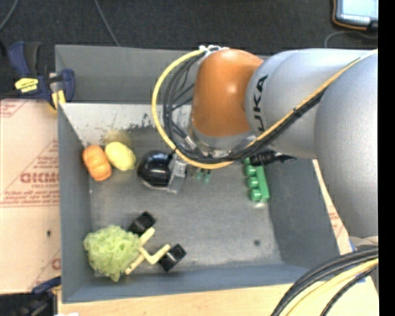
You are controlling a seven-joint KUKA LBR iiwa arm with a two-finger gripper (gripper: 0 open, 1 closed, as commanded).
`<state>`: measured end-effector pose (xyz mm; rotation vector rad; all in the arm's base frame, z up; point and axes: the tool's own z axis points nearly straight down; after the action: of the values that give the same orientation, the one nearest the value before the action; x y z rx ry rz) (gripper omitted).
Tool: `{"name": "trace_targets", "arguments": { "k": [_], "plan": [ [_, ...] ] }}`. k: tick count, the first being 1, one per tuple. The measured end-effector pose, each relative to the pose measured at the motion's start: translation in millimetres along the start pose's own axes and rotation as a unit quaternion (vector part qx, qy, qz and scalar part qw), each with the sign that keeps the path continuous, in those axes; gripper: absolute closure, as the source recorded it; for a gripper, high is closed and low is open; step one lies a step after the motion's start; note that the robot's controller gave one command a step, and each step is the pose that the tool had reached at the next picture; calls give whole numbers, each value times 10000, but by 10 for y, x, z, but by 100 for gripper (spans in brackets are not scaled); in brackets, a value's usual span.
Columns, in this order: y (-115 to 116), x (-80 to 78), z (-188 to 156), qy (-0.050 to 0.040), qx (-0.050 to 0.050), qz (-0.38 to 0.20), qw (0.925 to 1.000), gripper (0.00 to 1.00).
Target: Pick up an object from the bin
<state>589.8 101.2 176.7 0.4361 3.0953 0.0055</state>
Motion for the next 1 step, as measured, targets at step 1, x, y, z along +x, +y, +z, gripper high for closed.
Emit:
{"name": "trace_targets", "arguments": {
  "k": [1],
  "plan": [
    [26, -61, 283, -35, -21, 94, 9999, 100]
  ]
}}
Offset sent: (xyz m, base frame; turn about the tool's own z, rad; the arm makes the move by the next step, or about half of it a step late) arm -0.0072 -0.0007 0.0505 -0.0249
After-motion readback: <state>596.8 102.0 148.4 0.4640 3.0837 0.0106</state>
